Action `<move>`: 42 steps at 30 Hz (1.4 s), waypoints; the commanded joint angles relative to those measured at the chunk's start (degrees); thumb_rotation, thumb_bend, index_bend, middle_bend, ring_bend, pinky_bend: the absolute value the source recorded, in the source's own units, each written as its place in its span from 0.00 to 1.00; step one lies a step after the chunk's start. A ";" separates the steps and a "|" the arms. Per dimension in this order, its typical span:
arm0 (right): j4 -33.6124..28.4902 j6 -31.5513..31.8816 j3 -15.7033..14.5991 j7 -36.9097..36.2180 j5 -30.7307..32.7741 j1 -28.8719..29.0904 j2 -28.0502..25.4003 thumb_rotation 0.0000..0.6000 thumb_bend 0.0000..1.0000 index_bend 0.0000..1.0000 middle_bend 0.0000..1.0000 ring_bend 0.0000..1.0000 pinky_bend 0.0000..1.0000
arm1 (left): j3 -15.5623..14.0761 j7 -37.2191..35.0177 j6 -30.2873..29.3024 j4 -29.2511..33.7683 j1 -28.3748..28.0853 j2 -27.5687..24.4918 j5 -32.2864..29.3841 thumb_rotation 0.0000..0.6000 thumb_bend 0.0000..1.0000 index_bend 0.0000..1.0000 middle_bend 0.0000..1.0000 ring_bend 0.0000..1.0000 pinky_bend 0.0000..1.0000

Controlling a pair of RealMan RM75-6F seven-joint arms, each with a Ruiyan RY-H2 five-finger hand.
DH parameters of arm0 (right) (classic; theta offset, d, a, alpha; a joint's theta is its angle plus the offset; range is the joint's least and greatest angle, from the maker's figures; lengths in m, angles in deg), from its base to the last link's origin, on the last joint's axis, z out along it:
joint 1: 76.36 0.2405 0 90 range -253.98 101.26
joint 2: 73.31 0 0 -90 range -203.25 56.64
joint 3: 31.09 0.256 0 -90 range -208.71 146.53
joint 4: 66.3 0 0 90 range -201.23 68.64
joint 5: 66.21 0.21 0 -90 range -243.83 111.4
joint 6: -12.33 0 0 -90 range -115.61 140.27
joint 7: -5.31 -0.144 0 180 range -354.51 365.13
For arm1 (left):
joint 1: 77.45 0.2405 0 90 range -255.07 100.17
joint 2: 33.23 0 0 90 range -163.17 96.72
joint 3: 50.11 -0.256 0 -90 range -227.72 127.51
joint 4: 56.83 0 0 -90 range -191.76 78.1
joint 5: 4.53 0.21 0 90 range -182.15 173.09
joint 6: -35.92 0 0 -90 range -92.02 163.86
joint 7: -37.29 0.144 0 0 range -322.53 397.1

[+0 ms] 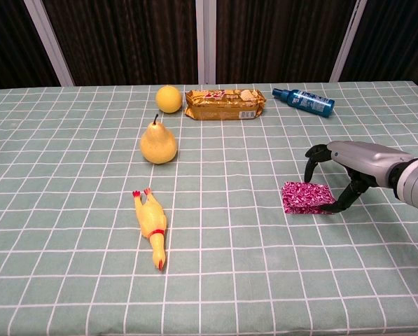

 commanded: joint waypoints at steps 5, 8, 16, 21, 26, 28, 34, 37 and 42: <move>0.00 0.43 -0.30 0.91 0.97 0.11 0.56 1.00 0.15 0.43 0.08 0.00 0.00 | 0.00 -0.60 0.06 -0.64 0.04 0.27 -0.05 1.00 0.00 0.16 0.16 0.13 0.14; -0.17 0.71 -0.50 1.13 1.20 0.00 0.76 1.00 0.15 0.42 0.08 0.00 0.00 | -0.02 -0.77 0.10 -0.82 0.05 0.36 -0.05 1.00 0.00 0.16 0.16 0.13 0.14; -0.67 1.42 -0.82 1.04 1.26 -0.46 0.60 0.99 0.15 0.36 0.07 0.00 0.00 | 0.03 -1.12 0.25 -1.18 -0.09 0.40 0.04 1.00 0.00 0.16 0.16 0.13 0.14; -1.53 2.13 -0.80 0.52 0.91 -0.94 -0.33 0.99 0.15 0.31 0.08 0.00 0.00 | 0.07 -1.10 0.28 -1.23 -0.17 0.52 0.11 1.00 0.00 0.16 0.16 0.13 0.14; -2.28 2.35 -0.84 -0.14 0.77 -1.38 -1.36 0.98 0.15 0.27 0.07 0.00 0.00 | 0.21 -1.13 0.47 -1.32 -0.47 0.65 0.25 1.00 0.00 0.16 0.16 0.13 0.14; -2.63 2.39 -0.78 -0.37 0.79 -1.50 -1.78 0.98 0.15 0.27 0.07 0.00 0.00 | 0.31 -1.13 0.61 -1.33 -0.63 0.66 0.24 1.00 0.00 0.16 0.16 0.13 0.14; -5.38 6.31 0.72 -4.33 -3.78 -3.24 -7.25 0.99 0.15 0.29 0.08 0.00 0.00 | 0.49 -1.29 0.23 -1.43 -0.57 0.49 0.20 1.00 0.00 0.16 0.16 0.13 0.14; -6.81 11.44 0.22 -7.15 -10.52 -5.56 -12.54 0.99 0.15 0.30 0.08 0.00 0.00 | 0.87 -1.33 -0.17 -1.47 -0.34 0.60 -0.44 1.00 0.00 0.16 0.16 0.13 0.14; -9.01 21.29 -2.02 -13.56 -19.30 -11.62 -19.94 1.00 0.16 0.25 0.08 0.00 0.00 | 1.43 -0.21 -0.58 -1.11 -0.11 1.10 -1.48 1.00 0.00 0.16 0.16 0.13 0.14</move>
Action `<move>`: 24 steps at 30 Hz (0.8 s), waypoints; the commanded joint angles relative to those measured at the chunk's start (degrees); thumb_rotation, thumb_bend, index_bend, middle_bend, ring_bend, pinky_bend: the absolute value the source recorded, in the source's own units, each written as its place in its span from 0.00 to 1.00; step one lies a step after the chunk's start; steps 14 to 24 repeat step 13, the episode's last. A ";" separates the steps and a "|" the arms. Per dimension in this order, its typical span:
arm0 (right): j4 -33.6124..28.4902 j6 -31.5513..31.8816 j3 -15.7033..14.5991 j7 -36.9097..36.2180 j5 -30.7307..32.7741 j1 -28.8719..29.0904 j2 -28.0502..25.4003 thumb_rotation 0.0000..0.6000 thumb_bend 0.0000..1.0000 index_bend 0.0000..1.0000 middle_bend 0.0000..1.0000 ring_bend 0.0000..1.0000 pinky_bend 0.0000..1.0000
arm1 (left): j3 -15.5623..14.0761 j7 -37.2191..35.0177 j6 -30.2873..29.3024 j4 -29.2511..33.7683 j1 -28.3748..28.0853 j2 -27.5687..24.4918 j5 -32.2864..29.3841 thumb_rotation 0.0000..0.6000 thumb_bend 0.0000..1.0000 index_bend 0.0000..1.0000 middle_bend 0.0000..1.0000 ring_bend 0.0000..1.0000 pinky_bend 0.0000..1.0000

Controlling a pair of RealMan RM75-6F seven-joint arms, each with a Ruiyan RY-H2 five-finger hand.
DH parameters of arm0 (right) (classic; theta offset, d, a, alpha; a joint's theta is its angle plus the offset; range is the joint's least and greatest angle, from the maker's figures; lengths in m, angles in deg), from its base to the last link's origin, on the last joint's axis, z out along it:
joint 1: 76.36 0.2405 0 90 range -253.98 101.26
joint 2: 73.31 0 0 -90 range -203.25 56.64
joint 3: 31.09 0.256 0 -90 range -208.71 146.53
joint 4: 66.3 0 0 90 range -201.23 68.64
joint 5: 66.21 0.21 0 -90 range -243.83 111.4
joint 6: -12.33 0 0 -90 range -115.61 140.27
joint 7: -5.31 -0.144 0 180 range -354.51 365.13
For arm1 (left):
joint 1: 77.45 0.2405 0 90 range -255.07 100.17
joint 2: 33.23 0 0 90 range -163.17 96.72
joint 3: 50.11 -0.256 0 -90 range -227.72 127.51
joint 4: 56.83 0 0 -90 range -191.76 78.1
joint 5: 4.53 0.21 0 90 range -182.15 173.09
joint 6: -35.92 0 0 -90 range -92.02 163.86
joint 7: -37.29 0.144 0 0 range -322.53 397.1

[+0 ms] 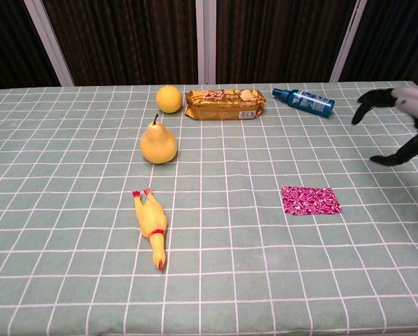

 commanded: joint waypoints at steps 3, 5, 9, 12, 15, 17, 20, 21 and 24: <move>-3.92 12.69 -3.43 -11.54 -10.55 -9.44 -10.17 1.00 0.16 0.22 0.07 0.00 0.00 | 0.61 1.51 -0.52 0.76 0.27 0.34 -1.07 1.00 0.00 0.16 0.16 0.13 0.14; -4.41 15.43 -4.56 -14.24 -12.34 -11.95 -12.07 1.00 0.16 0.21 0.07 0.00 0.00 | 0.91 2.02 -0.84 1.22 0.35 0.31 -1.40 1.00 0.00 0.16 0.16 0.13 0.14; -4.91 20.49 -6.12 -18.47 -15.46 -16.17 -13.85 1.00 0.16 0.21 0.06 0.00 0.00 | 1.06 3.11 -1.10 2.04 0.38 0.13 -1.51 1.00 0.00 0.16 0.16 0.13 0.14; -5.38 22.92 -6.71 -19.89 -17.05 -18.23 -14.55 1.00 0.16 0.21 0.06 0.00 0.00 | 1.12 3.82 -1.20 2.58 0.40 0.08 -1.62 1.00 0.00 0.16 0.16 0.13 0.14; -5.60 23.30 -6.80 -19.95 -17.32 -18.65 -14.80 1.00 0.16 0.21 0.06 0.00 0.00 | 1.12 3.91 -1.24 2.73 0.43 0.06 -1.65 1.00 0.00 0.16 0.16 0.13 0.14; -5.60 23.30 -6.80 -19.95 -17.32 -18.65 -14.80 1.00 0.16 0.21 0.06 0.00 0.00 | 1.12 3.91 -1.24 2.73 0.43 0.06 -1.65 1.00 0.00 0.16 0.16 0.13 0.14; -5.60 23.30 -6.80 -19.95 -17.32 -18.65 -14.80 1.00 0.16 0.21 0.06 0.00 0.00 | 1.12 3.91 -1.24 2.73 0.43 0.06 -1.65 1.00 0.00 0.16 0.16 0.13 0.14; -5.60 23.30 -6.80 -19.95 -17.32 -18.65 -14.80 1.00 0.16 0.21 0.06 0.00 0.00 | 1.12 3.91 -1.24 2.73 0.43 0.06 -1.65 1.00 0.00 0.16 0.16 0.13 0.14; -5.60 23.30 -6.80 -19.95 -17.32 -18.65 -14.80 1.00 0.16 0.21 0.06 0.00 0.00 | 1.12 3.91 -1.24 2.73 0.43 0.06 -1.65 1.00 0.00 0.16 0.16 0.13 0.14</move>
